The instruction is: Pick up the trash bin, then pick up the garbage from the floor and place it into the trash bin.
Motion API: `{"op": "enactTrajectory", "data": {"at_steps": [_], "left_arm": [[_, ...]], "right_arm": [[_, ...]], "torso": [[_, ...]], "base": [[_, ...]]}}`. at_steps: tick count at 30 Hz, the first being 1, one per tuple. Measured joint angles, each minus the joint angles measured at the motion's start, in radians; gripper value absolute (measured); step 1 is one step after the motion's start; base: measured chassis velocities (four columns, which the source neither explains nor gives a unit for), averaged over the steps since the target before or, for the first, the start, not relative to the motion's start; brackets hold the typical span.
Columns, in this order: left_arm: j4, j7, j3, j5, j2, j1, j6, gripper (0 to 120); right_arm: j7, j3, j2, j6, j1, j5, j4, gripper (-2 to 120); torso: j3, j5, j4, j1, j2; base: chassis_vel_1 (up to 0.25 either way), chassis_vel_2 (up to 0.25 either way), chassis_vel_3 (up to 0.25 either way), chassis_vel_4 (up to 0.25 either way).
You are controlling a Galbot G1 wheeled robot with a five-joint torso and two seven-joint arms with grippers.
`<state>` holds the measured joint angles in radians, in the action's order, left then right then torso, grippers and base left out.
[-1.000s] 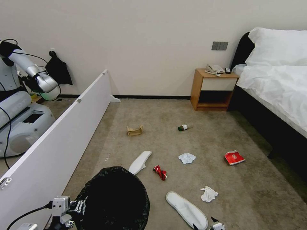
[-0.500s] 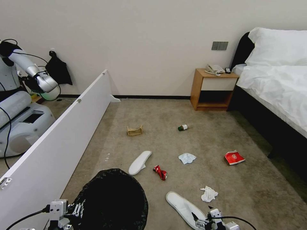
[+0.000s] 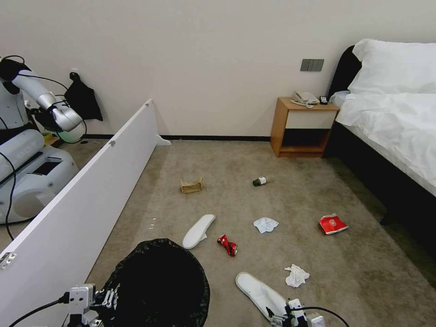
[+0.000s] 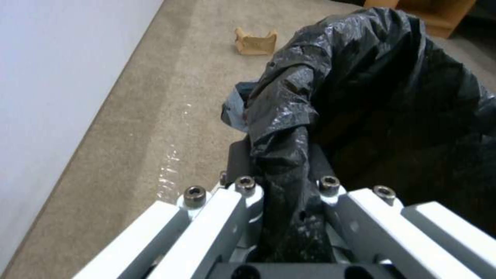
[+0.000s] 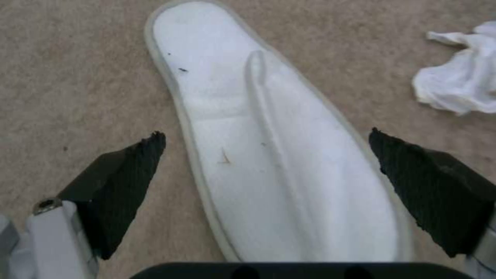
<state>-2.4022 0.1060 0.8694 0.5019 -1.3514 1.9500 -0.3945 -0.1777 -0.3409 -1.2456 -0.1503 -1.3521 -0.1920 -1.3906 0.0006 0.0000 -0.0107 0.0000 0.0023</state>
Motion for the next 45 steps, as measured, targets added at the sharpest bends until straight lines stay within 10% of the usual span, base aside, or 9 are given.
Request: {"op": "enactTrajectory", "data": {"at_steps": [12, 35, 45], "left_arm": [[-0.006, 0.001, 0.0, -0.009, -0.012, 0.009, 0.002, 5], [-0.005, 0.005, -0.005, -0.011, -0.002, 0.01, 0.008, 5], [0.001, 0.005, -0.012, -0.012, -0.002, 0.01, 0.009, 5]], "right_arm": [[0.017, 0.005, -0.041, -0.006, 0.064, 0.036, 0.065, 93], [0.018, -0.043, -0.062, -0.013, 0.074, 0.063, 0.114, 0], [0.015, -0.049, -0.062, -0.013, 0.071, 0.065, 0.111, 0]], "torso": [[0.0, 0.0, 0.0001, 0.0, 0.0], [0.0, 0.0, 0.0, 0.0, 0.0], [0.0, 0.0001, 0.0001, 0.0, 0.0]], "base": [[0.0, 0.0, 0.0, 0.0], [0.0, 0.0, 0.0, 0.0], [0.0, 0.0, 0.0, 0.0]]}}
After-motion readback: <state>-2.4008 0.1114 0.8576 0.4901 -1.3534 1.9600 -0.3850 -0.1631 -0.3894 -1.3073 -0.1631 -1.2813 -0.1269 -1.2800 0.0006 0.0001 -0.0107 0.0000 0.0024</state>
